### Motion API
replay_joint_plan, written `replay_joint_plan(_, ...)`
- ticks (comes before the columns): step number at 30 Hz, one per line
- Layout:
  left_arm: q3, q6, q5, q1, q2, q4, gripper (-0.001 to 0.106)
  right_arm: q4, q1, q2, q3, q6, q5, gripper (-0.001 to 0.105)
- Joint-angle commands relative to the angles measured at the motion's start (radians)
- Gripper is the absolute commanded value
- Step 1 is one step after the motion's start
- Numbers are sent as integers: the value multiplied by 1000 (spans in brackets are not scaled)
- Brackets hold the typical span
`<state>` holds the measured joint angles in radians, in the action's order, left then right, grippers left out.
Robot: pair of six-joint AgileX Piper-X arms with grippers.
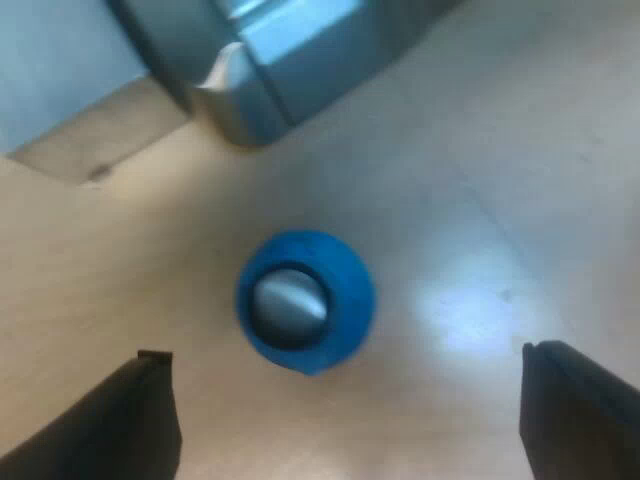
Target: Grind coffee beans and then tamp
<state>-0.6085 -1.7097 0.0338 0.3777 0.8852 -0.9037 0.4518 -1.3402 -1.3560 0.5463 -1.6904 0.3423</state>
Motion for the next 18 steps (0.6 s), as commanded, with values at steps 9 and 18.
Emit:
replay_joint_plan(9,-6,36,52,-67,173,105,72,8,-1,3,6,-4,-1,70)
replay_joint_plan(18,-6,41,52,-67,335,149,72,8,-1,3,6,-4,-1,70)
